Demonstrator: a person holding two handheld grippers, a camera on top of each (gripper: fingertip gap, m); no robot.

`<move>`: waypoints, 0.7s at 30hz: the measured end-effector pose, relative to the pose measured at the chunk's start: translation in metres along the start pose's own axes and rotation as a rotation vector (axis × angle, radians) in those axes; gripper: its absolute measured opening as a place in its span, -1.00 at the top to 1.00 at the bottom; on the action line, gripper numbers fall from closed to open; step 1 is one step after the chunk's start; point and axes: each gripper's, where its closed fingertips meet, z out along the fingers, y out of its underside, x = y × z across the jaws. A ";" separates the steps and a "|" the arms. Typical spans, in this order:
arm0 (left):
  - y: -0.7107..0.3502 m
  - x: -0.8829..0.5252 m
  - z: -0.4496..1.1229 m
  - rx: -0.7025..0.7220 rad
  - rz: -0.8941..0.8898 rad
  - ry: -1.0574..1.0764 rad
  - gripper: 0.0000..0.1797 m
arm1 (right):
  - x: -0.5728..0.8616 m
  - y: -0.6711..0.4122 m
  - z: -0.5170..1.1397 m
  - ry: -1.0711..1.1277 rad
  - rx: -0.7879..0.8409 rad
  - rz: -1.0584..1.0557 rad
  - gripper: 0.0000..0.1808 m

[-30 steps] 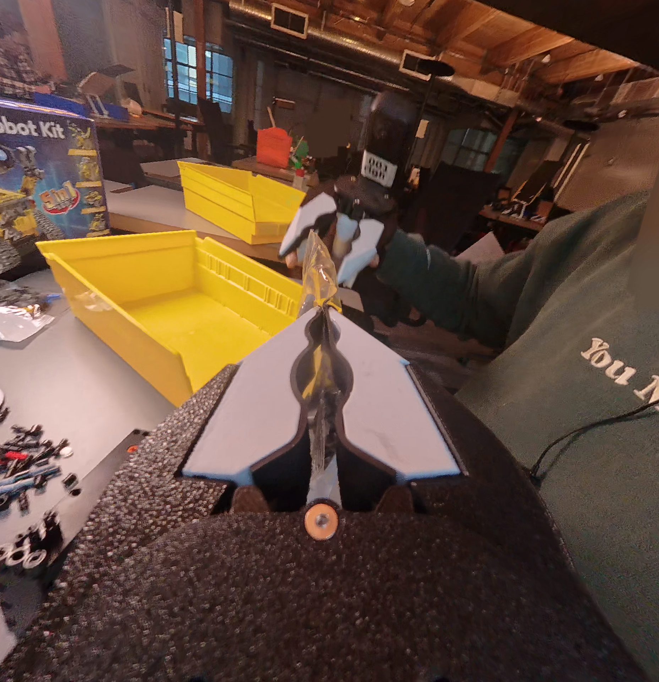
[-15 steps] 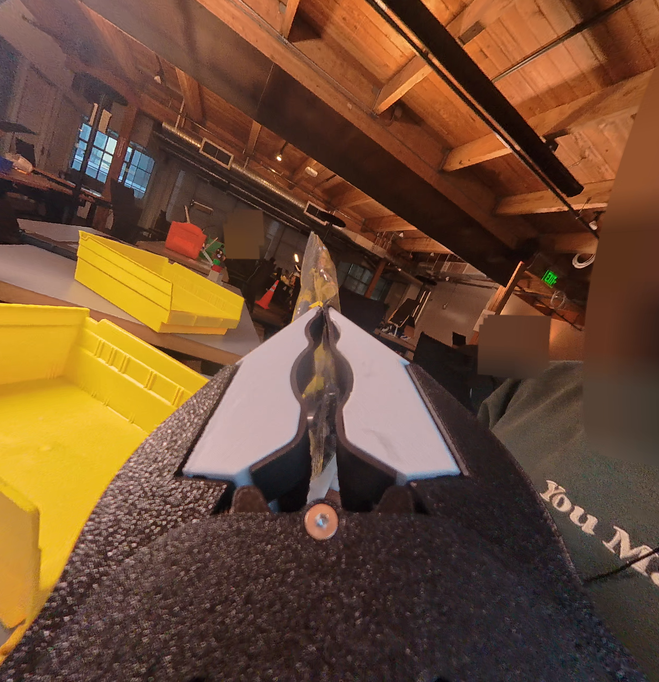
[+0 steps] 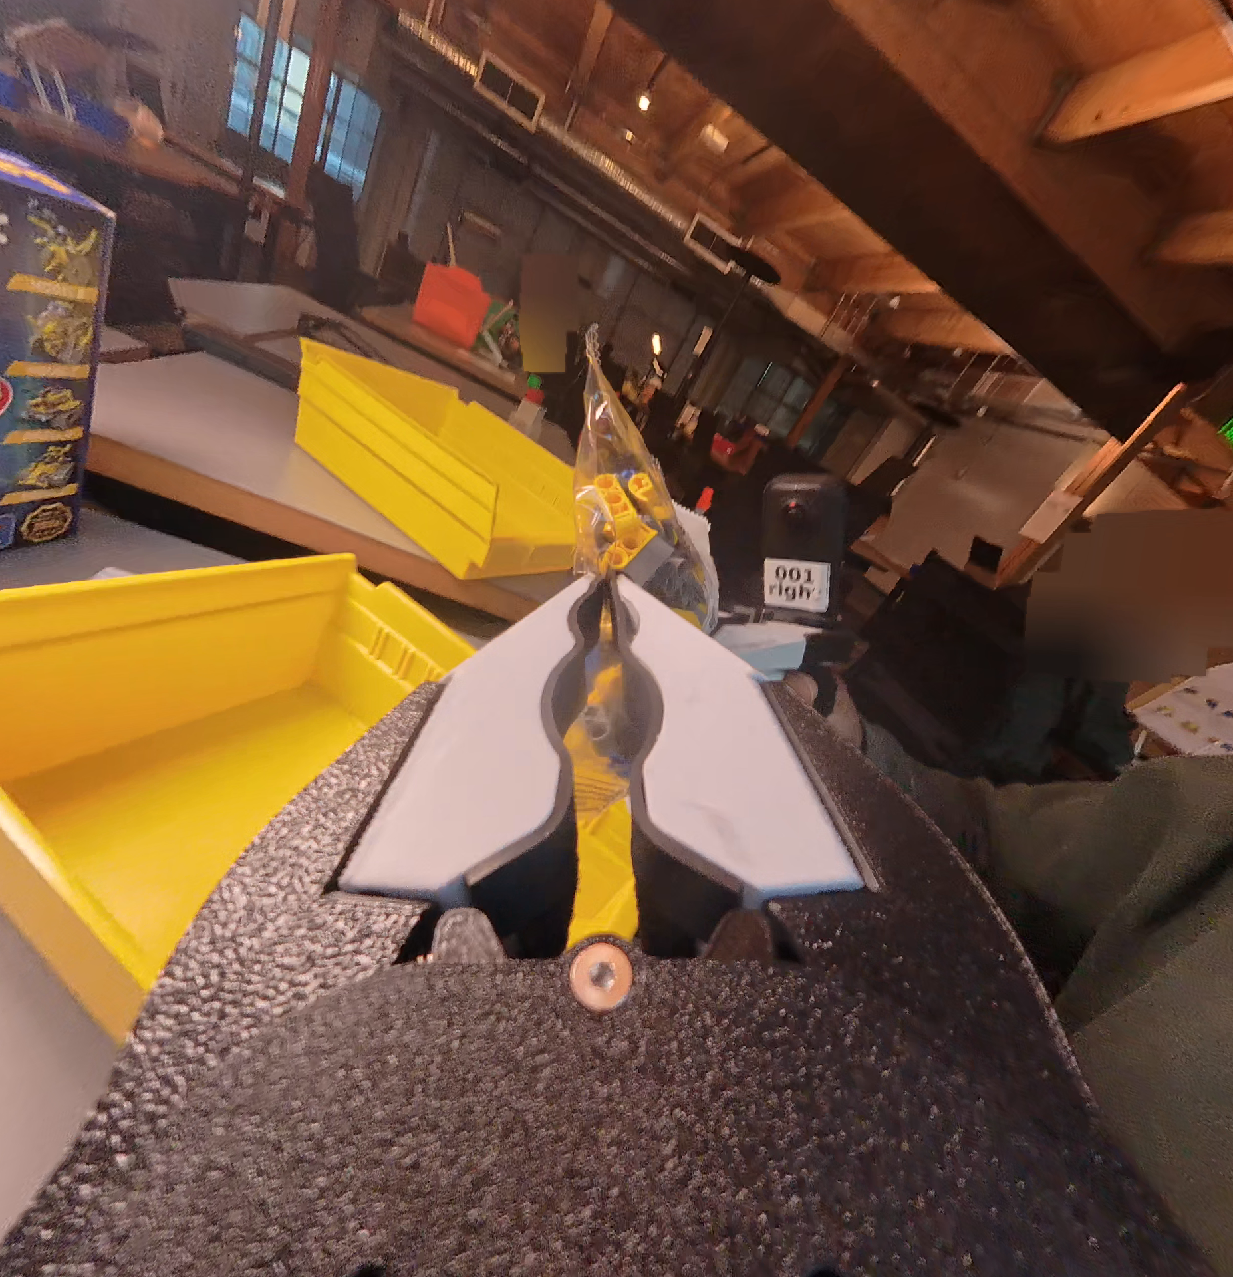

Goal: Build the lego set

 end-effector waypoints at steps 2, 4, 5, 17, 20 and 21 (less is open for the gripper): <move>0.004 -0.024 0.004 -0.094 0.025 -0.067 0.96 | 0.024 0.001 -0.001 0.022 -0.094 0.023 0.76; 0.015 -0.047 0.004 -0.217 0.063 -0.145 0.94 | 0.048 0.007 -0.001 0.053 -0.198 0.037 0.77; 0.023 -0.057 0.004 -0.278 0.081 -0.179 0.93 | 0.059 0.012 -0.002 0.065 -0.256 0.041 0.82; 0.103 -0.086 -0.028 -0.780 0.238 -0.306 0.73 | 0.091 0.079 -0.005 0.117 -0.910 -0.118 0.88; 0.088 -0.084 -0.034 -0.754 0.304 -0.309 0.66 | 0.088 0.094 -0.008 0.084 -1.087 -0.184 0.88; 0.083 -0.081 -0.034 -0.740 0.316 -0.291 0.63 | 0.088 0.099 -0.009 0.074 -1.143 -0.214 0.88</move>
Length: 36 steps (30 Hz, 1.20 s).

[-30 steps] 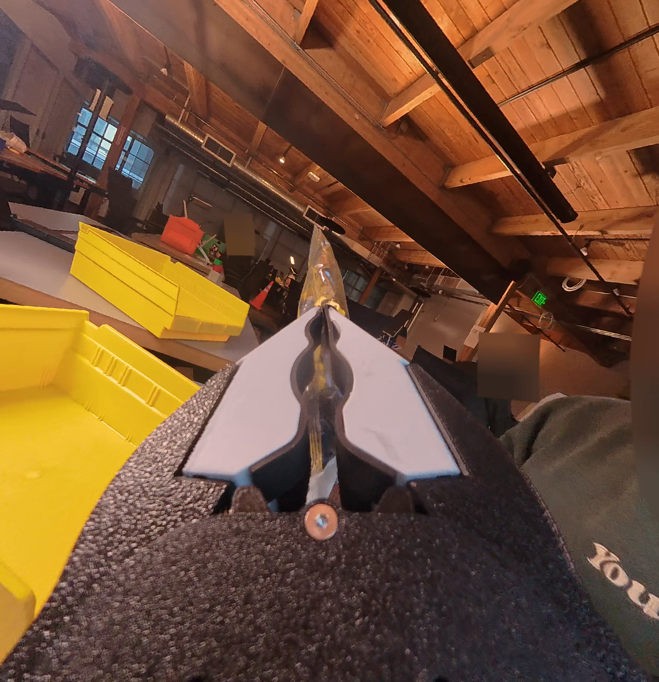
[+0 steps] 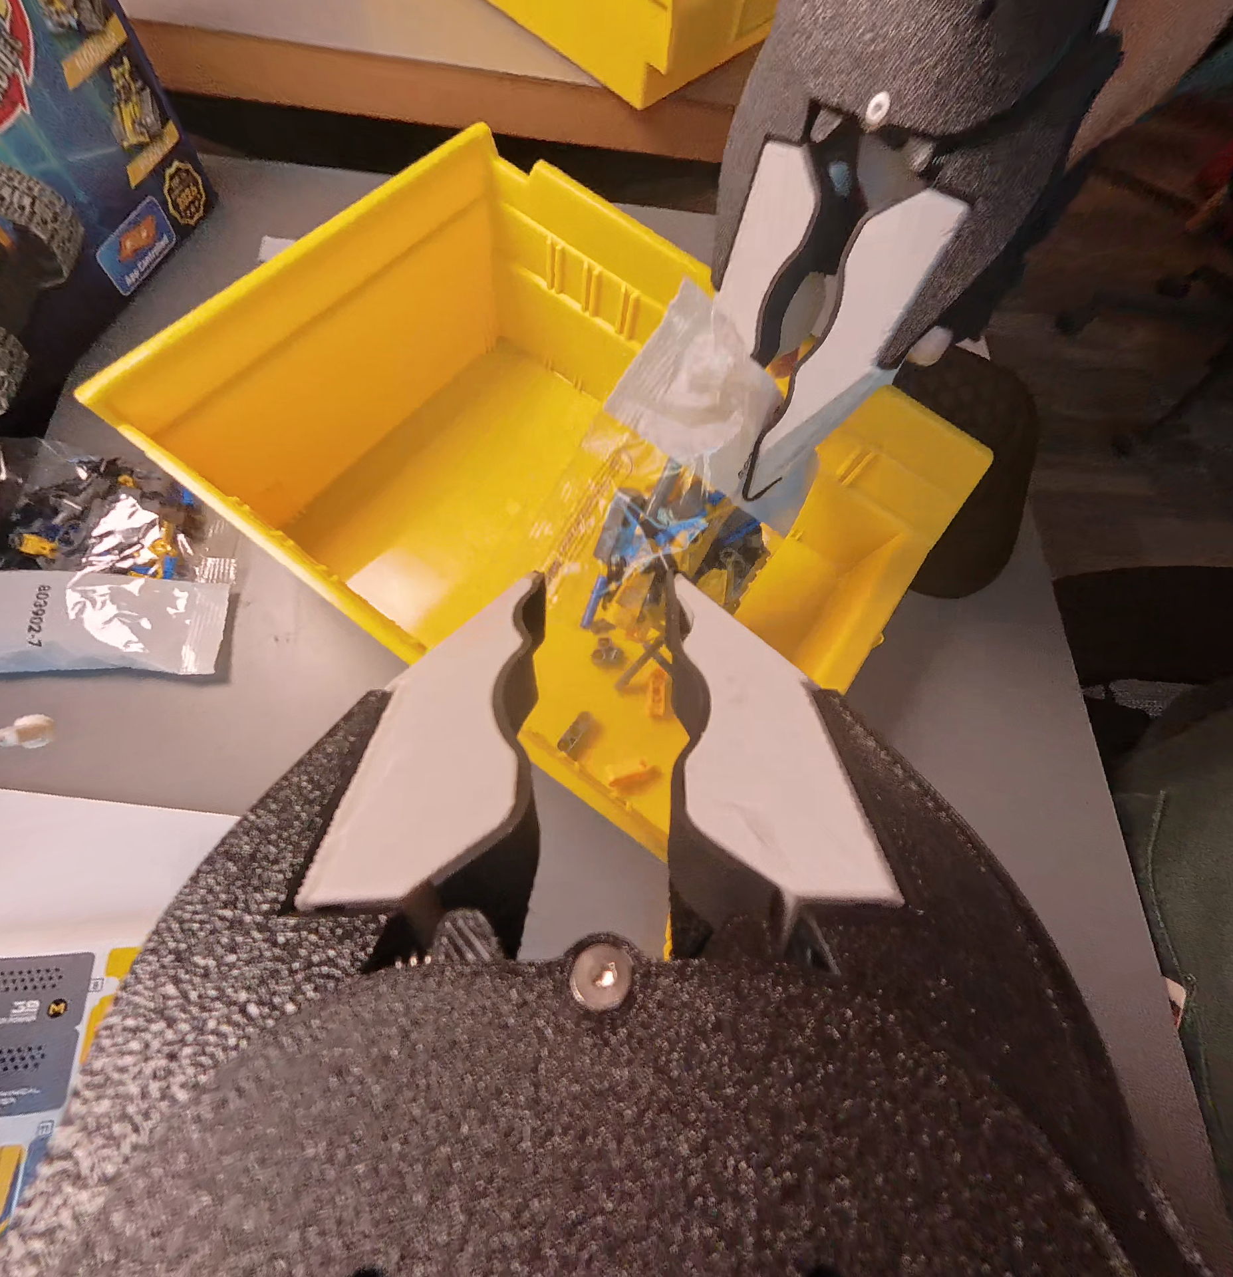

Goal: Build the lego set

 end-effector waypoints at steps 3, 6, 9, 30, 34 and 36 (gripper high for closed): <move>-0.008 -0.001 -0.004 0.023 0.066 0.023 0.51 | -0.001 0.004 0.007 0.038 -0.158 -0.148 0.88; -0.006 0.001 0.004 -0.004 0.154 0.068 0.43 | -0.006 -0.004 0.008 0.075 -0.253 -0.339 0.88; -0.007 0.016 0.011 0.022 0.192 0.176 0.59 | -0.016 -0.015 0.009 0.113 -0.300 -0.496 0.87; 0.002 0.025 -0.006 0.210 0.115 0.236 1.00 | -0.010 -0.017 -0.011 0.043 0.085 -0.404 0.93; 0.003 0.019 -0.012 0.210 0.092 0.216 1.00 | 0.004 -0.010 -0.016 0.069 0.104 -0.315 0.95; 0.003 0.015 -0.015 0.206 0.078 0.201 1.00 | 0.010 -0.007 -0.022 0.079 0.114 -0.276 1.00</move>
